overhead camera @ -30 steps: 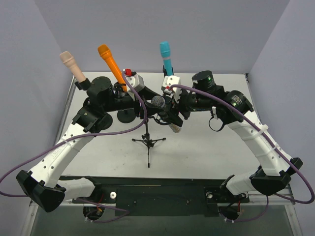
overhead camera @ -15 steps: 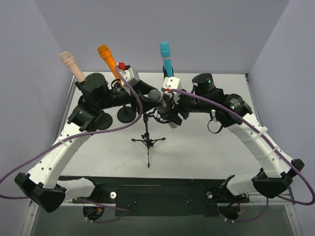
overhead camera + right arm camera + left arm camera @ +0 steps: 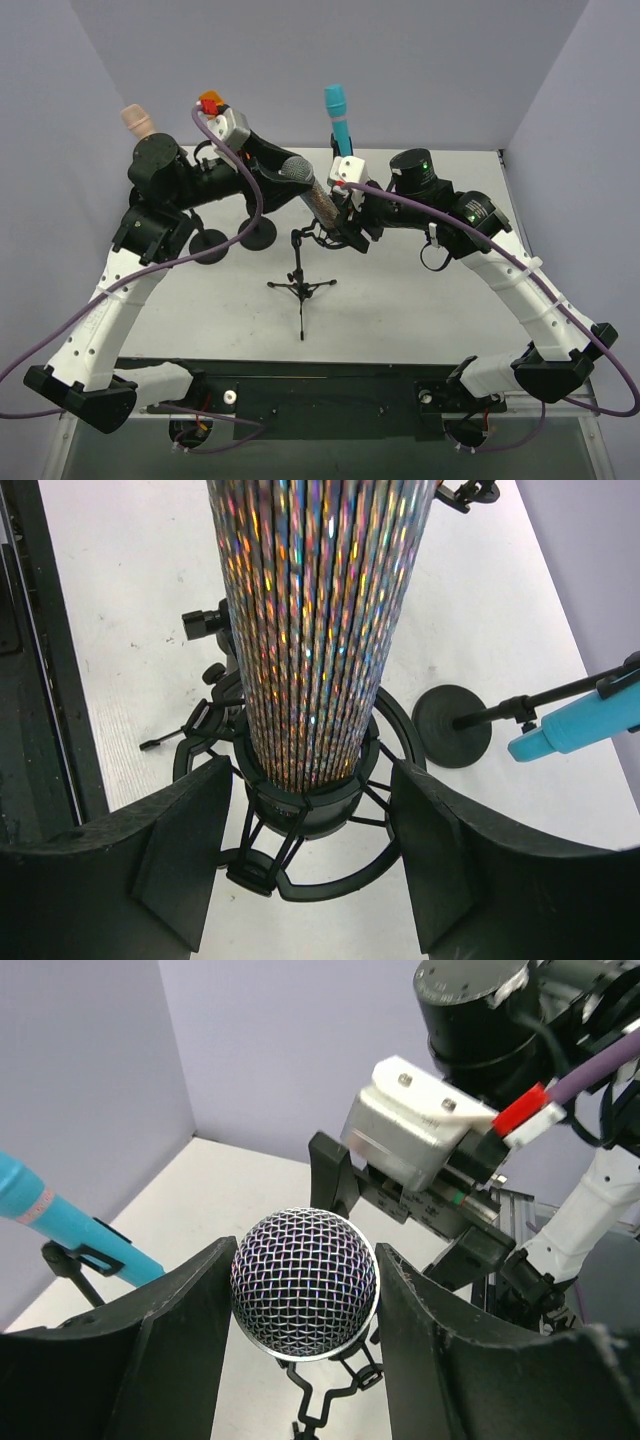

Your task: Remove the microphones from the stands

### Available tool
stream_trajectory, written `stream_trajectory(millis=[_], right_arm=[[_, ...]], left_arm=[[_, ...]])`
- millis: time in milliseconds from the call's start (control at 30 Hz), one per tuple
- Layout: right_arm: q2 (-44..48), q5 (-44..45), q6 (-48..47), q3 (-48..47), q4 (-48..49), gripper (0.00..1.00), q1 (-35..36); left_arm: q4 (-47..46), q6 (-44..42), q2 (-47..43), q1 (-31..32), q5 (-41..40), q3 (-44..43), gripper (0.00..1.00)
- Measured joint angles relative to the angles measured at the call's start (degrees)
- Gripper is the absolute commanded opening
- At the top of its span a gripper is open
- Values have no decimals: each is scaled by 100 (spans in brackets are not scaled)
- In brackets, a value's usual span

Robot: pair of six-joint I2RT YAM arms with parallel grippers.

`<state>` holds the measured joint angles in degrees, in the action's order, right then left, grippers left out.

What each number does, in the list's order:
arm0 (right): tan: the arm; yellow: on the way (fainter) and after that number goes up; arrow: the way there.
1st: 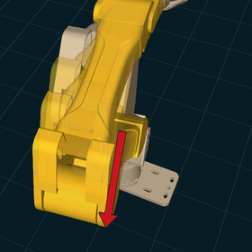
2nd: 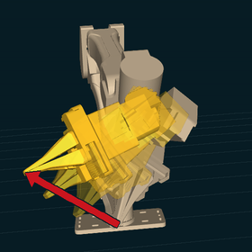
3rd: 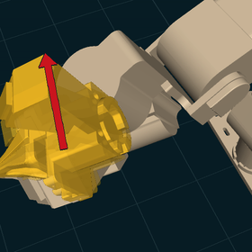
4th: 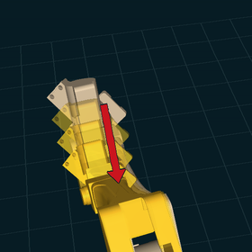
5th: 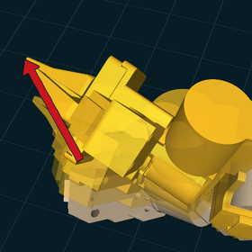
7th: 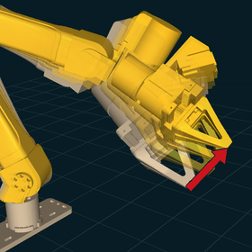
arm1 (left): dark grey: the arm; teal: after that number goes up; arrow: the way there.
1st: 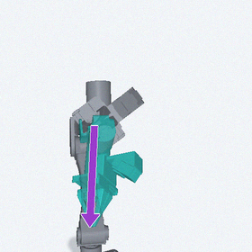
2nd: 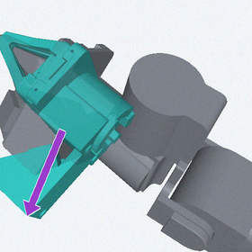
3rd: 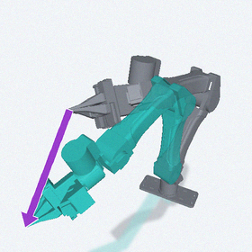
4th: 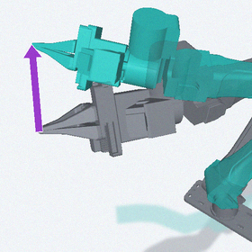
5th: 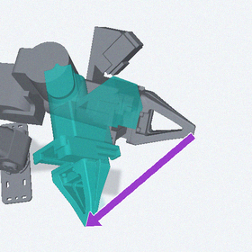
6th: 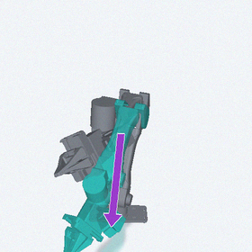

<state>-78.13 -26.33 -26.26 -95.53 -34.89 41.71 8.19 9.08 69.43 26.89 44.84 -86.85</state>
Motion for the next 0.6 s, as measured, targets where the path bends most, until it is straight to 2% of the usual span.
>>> stream_trajectory(millis=[400,600], right_arm=[[-2,0,-42,-13,-57,61,-7],[-44,33,-37,-433,-522,70,-7]], left_arm=[[358,31,-4,-256,151,-1143,0],[881,-59,-44,-560,348,-1386,0]])
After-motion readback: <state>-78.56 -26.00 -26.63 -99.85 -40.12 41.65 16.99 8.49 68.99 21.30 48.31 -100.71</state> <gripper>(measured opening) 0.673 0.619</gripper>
